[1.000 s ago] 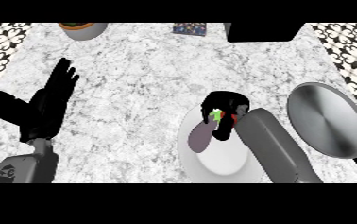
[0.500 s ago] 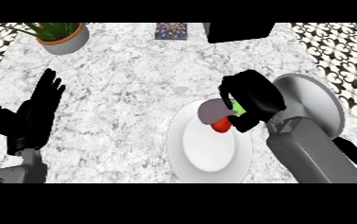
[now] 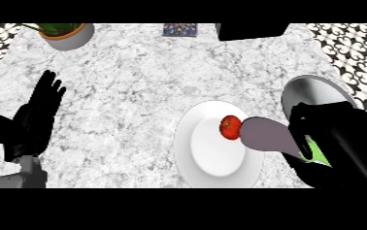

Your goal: Pick the eggplant from the plate and place it in the pan

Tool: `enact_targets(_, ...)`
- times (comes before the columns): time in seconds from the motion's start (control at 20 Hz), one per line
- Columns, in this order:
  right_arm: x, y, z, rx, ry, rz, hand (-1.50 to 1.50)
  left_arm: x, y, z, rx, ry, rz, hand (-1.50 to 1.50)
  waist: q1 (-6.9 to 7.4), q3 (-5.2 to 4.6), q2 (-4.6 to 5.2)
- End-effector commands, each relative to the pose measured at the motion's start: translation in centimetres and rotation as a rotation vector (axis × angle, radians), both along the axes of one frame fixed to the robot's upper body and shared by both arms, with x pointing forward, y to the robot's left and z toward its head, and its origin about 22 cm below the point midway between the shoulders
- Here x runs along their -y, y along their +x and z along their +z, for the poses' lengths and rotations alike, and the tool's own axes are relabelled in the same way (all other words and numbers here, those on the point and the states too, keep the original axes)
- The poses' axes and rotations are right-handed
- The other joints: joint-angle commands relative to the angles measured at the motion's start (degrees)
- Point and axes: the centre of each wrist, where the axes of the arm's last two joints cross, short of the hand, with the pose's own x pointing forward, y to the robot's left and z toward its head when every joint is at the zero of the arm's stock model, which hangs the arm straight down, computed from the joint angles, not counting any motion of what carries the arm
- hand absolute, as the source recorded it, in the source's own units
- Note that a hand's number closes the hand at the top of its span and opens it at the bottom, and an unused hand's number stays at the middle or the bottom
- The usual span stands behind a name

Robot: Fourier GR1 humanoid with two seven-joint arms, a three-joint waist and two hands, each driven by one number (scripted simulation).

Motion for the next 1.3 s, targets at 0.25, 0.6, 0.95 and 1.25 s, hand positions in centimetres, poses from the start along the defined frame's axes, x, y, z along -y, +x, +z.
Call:
enact_targets(0.25,7.5,-3.8,2.3,0.078,0.122,-0.257,1.50,2.4,1.6,1.2,0.023,0.003,-0.108,0.00,5.39,0.02,1.67)
enact_targets(0.6,16.7,-0.4,0.6,0.111,0.238,-0.316,1.50,3.7,1.2,1.1,0.032,-0.016,-0.122,0.00,6.60,0.03,1.84)
enact_targets(0.95,21.5,4.5,-2.5,0.061,0.224,-0.291,1.50,2.6,3.5,2.5,0.038,-0.003,-0.124,0.00,6.98,0.01,2.00)
enact_targets(1.25,24.5,5.9,-8.6,-0.007,0.246,-0.206,1.50,4.7,2.8,1.1,0.013,-0.013,-0.143,0.00,7.09,0.04,1.96)
